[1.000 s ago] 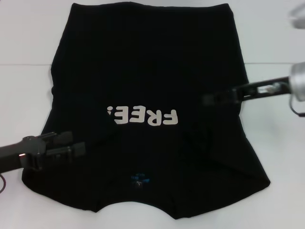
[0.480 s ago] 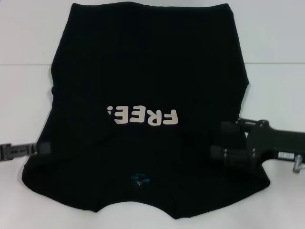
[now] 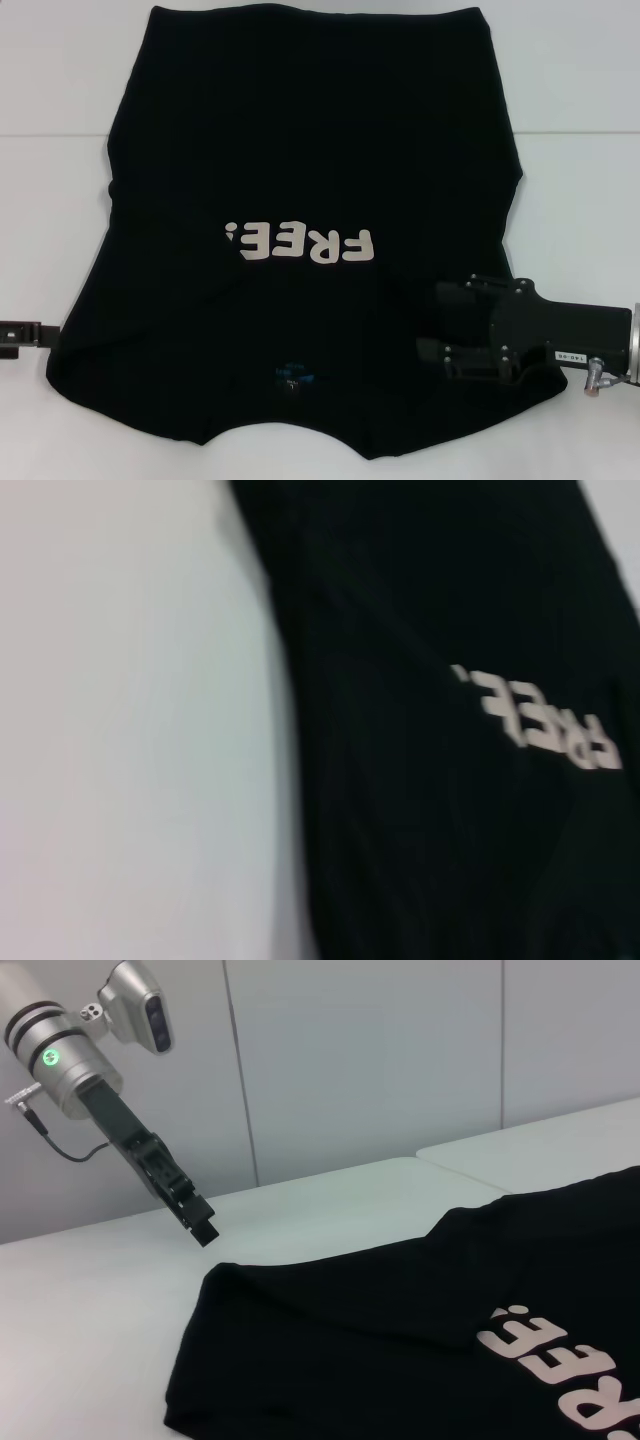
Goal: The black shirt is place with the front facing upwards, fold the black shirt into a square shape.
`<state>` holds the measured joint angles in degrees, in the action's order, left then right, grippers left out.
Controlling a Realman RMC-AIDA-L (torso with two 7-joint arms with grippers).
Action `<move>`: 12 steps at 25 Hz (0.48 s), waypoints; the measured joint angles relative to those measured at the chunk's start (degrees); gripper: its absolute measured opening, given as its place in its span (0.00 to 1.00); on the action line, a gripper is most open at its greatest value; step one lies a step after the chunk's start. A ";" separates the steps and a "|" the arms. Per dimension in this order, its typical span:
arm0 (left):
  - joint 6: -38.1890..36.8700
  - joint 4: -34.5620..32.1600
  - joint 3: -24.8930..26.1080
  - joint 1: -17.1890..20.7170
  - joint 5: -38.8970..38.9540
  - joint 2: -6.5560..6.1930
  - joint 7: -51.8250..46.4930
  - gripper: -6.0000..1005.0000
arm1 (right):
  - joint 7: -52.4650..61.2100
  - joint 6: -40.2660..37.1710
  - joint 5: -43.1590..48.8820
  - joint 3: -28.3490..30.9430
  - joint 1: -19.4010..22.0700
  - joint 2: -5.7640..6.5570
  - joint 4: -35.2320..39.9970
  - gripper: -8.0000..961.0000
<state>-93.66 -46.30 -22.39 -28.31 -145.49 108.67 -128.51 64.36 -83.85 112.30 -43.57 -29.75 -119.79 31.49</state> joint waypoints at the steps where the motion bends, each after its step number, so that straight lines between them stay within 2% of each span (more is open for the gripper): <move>1: 0.63 0.05 -0.11 -0.33 -0.81 0.08 -0.41 0.81 | -0.07 0.09 0.00 0.00 -0.08 0.00 -0.09 0.86; 3: 2.81 0.47 -0.26 -1.17 -3.68 0.43 -1.44 0.81 | 0.01 0.13 -0.02 0.01 -0.25 -0.02 -0.22 0.86; 12: 4.56 2.76 -0.74 -1.84 -4.41 0.76 -2.18 0.80 | 0.21 0.75 -0.07 0.08 -0.34 -0.07 -0.36 0.86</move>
<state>-89.10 -43.53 -23.12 -30.15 -149.90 109.43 -130.68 64.57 -83.10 112.23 -43.49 -30.09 -119.86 31.13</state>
